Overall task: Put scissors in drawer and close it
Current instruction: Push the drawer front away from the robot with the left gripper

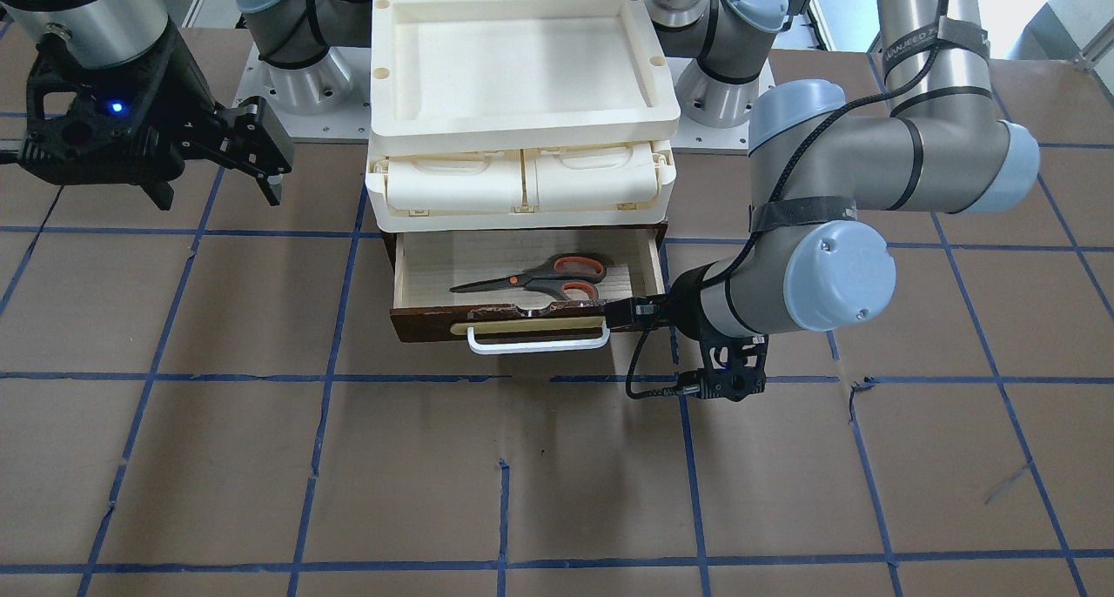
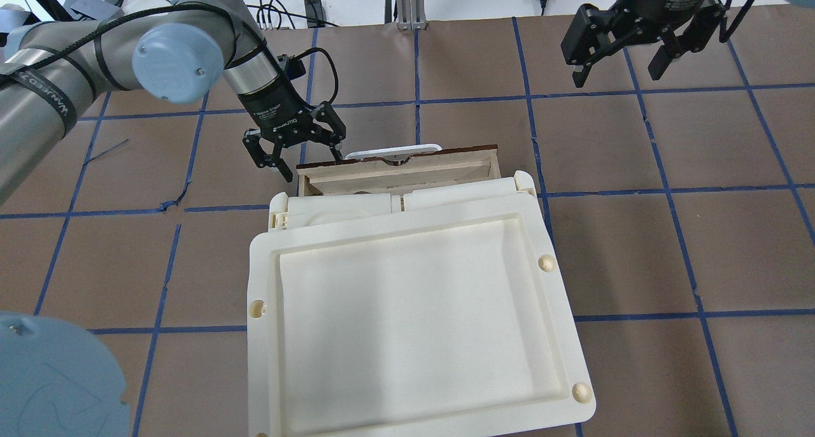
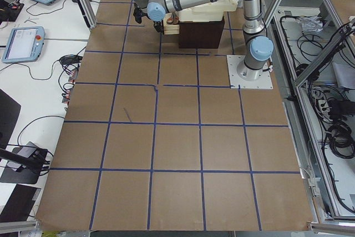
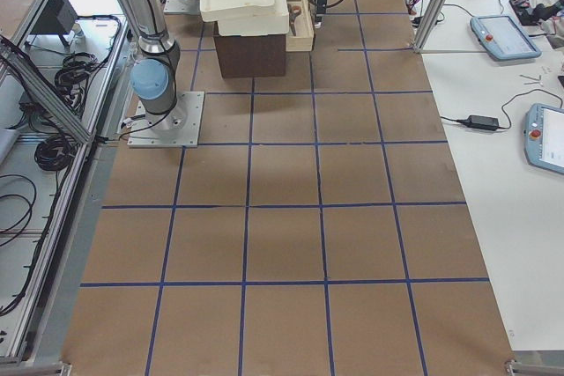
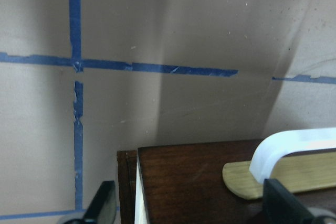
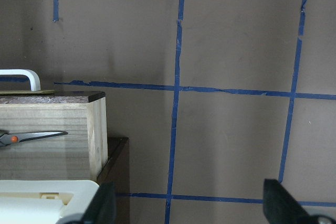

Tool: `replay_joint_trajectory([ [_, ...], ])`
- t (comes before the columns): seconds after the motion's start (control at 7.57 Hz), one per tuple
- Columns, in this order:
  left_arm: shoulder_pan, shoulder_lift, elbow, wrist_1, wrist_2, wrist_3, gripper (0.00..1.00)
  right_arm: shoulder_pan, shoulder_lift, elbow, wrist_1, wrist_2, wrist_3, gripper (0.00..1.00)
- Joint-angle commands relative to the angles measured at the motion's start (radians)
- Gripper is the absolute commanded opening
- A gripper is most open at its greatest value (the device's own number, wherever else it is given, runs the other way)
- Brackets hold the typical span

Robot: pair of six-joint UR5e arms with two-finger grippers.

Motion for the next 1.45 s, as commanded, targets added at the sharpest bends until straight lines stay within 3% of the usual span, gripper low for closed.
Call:
replay_joint_trajectory([
  [0.0,0.000,0.014,-0.001,-0.056,0.002,-0.001,1.00,0.000,0.000,0.000,0.001,0.002,0.000,1.00],
  [1.32,0.000,0.020,-0.006,-0.238,0.009,0.002,1.00,0.000,0.000,0.000,-0.002,0.003,0.000,1.00],
])
